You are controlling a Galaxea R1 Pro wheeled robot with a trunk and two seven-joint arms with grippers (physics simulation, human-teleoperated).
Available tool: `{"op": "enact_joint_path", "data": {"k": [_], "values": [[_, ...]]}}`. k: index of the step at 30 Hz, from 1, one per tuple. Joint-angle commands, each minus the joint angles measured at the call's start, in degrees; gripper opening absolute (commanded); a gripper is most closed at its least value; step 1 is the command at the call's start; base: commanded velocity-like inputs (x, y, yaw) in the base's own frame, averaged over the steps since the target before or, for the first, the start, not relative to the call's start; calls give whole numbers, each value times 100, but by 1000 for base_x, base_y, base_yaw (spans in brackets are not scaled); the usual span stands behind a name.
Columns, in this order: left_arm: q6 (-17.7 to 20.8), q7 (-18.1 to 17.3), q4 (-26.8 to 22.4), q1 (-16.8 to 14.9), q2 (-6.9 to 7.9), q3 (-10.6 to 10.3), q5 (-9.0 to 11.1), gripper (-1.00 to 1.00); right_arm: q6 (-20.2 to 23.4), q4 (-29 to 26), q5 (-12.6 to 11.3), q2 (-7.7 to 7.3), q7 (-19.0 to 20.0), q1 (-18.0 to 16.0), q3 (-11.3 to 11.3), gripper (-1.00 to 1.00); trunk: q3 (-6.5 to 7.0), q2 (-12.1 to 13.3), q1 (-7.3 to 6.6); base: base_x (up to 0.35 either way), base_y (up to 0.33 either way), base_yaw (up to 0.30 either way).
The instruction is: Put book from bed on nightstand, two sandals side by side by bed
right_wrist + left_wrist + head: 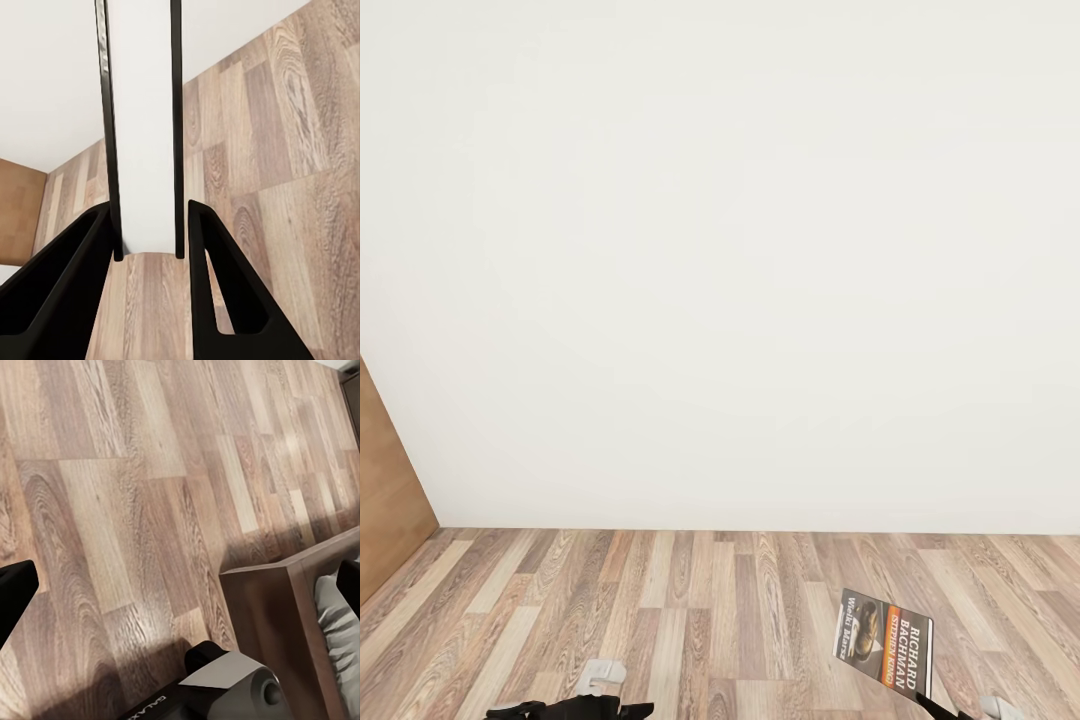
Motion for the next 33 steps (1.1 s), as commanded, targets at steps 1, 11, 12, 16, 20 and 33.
{"op": "enact_joint_path", "data": {"k": [1, 11, 12, 16, 20, 33], "values": [[34, -26, -7, -3, -1, 50, -45, 100, -11, 5, 29, 1, 15, -5, -35, -100, -7, -5, 0, 0, 0, 0], [34, -26, -7, -3, -8, 50, -45, 100, -16, 6, 29, 2, 10, -5, -35, -100, -7, -5, 0, 0, 0, 0], [34, -26, -7, -3, -8, 50, -45, 100, -15, 5, 29, 0, 10, -5, -35, -100, -7, -5, 0, 0, 0, 0], [34, -26, -7, -3, -8, 50, -45, 100, -11, 5, 29, -2, 10, -5, -35, -100, -7, -5, 0, 0, 0, 0], [34, -26, -7, -3, -8, 50, -45, 100, -12, 5, 29, -1, 10, -5, -35, -100, -7, -5, 0, 34, 0, 0], [34, -26, -7, -3, -8, 50, -45, 100, -11, 7, 29, 0, 10, -5, -35, -100, -7, -5, 0, 258, 0, 0]]}}
